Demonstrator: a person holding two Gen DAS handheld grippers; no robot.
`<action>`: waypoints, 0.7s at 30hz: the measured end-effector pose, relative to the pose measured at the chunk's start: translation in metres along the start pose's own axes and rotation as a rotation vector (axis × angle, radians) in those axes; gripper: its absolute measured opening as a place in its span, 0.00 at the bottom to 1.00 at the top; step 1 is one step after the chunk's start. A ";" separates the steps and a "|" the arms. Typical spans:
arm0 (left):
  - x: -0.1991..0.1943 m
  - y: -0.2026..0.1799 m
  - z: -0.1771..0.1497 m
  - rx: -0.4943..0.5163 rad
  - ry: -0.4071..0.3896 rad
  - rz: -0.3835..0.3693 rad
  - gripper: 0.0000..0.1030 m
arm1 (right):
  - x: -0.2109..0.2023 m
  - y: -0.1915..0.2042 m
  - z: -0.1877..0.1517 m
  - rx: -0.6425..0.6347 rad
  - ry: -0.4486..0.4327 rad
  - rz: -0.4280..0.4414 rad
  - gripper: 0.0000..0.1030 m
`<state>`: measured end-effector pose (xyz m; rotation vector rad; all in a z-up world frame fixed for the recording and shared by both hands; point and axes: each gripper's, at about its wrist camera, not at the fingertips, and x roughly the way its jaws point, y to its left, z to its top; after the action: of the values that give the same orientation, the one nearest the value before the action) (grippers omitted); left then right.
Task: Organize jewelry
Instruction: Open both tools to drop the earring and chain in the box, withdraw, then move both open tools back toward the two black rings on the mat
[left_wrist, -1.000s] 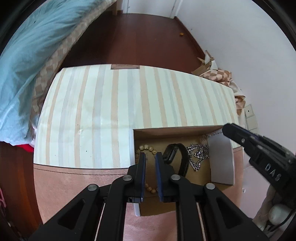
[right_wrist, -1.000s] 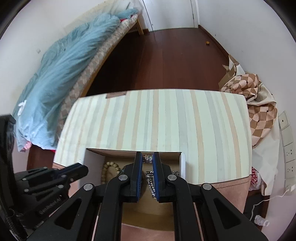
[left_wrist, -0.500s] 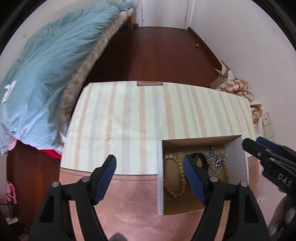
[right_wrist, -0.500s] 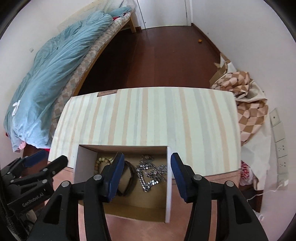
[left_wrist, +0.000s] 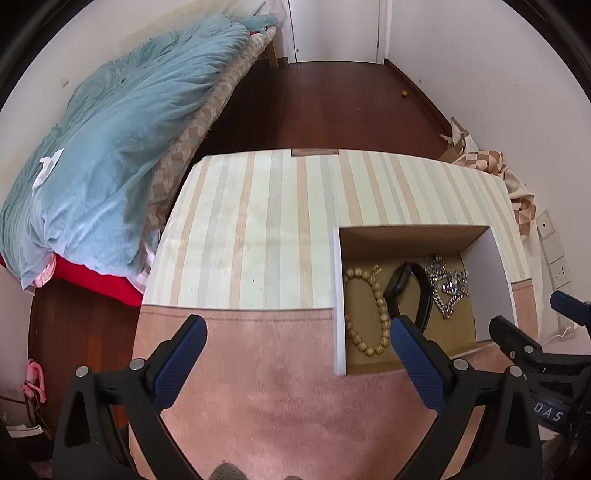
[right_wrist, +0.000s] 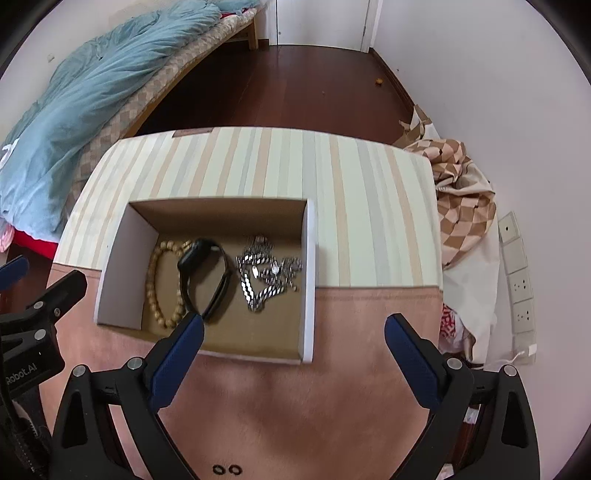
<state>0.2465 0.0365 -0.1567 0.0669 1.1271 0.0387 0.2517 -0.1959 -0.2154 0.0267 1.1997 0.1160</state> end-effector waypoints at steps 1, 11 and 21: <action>-0.001 0.000 -0.002 0.002 -0.001 0.000 0.99 | -0.001 0.000 -0.002 0.000 -0.001 -0.001 0.97; -0.037 0.001 -0.013 -0.011 -0.054 0.000 0.99 | -0.036 -0.003 -0.013 0.043 -0.067 0.004 0.97; -0.092 0.001 -0.036 -0.026 -0.124 -0.012 0.99 | -0.097 -0.007 -0.035 0.057 -0.186 -0.024 0.97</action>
<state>0.1750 0.0329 -0.0895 0.0385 1.0029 0.0380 0.1846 -0.2143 -0.1388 0.0721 1.0172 0.0570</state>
